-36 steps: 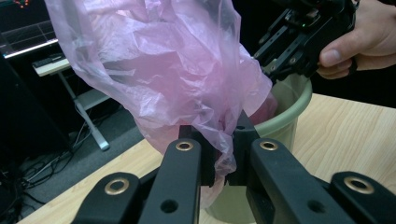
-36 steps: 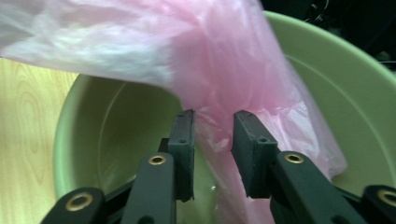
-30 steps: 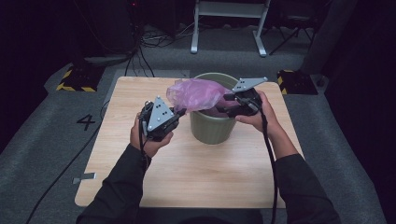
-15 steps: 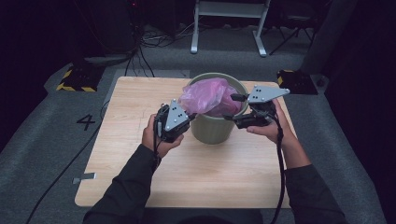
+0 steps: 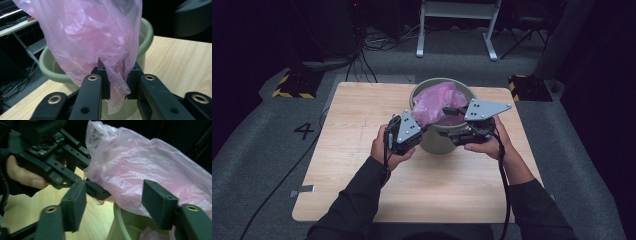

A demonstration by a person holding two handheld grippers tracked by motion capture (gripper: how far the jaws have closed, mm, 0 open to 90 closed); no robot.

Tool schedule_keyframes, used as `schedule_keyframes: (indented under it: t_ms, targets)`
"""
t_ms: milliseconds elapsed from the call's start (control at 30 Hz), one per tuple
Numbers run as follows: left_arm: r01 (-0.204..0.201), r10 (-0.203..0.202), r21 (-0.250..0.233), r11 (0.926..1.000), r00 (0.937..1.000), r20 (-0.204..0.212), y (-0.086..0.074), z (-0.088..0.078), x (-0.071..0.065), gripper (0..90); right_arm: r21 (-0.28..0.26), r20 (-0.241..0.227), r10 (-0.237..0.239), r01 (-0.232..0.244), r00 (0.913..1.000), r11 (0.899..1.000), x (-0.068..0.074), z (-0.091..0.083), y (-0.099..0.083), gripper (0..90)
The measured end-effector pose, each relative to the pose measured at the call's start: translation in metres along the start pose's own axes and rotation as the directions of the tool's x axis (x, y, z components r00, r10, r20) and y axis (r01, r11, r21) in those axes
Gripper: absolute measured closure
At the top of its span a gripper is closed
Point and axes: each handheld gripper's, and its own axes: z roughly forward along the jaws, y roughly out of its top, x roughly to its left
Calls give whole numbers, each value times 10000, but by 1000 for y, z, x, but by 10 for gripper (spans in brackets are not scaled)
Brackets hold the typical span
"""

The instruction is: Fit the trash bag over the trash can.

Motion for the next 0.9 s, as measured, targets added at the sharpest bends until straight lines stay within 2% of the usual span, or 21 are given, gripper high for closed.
schedule_keyframes:
  t_ms: [133,300,367,433,533,633,733,800,900]
  targets:
    - [-51,54,-106,9999,9996,261,-1,-3,-4,756,253,-9,163,-163,9999,9995,-1,10,-2,422]
    - [-239,243,-116,9996,9991,357,-2,-4,-9,741,137,-486,383,-377,9981,9992,1,16,-2,407]
    - [-265,269,-80,9996,9986,456,-3,-3,-11,733,160,-420,290,-284,9987,9995,2,18,-1,430]
    - [-373,375,-44,9993,9982,472,-3,-2,-13,728,172,-515,246,-238,9984,9996,3,19,-1,507]
    - [-379,380,-41,9993,9982,460,-4,-2,-14,696,334,-419,-22,36,9991,9994,5,21,-2,700]
    - [-167,176,-163,9997,9982,571,-5,-3,-13,576,254,-396,-118,128,9991,9996,5,21,-5,827]
    - [-56,79,-338,9994,9975,699,-8,-9,-13,435,183,-363,21,-14,9993,9998,3,17,-9,859]
    - [18,16,-346,9994,9950,997,-11,-15,-11,356,138,-297,153,-149,9994,9998,1,13,-12,868]
    - [92,-35,-612,9981,9957,928,-16,-28,-6,322,107,-123,253,-252,9996,9996,-2,7,-15,882]
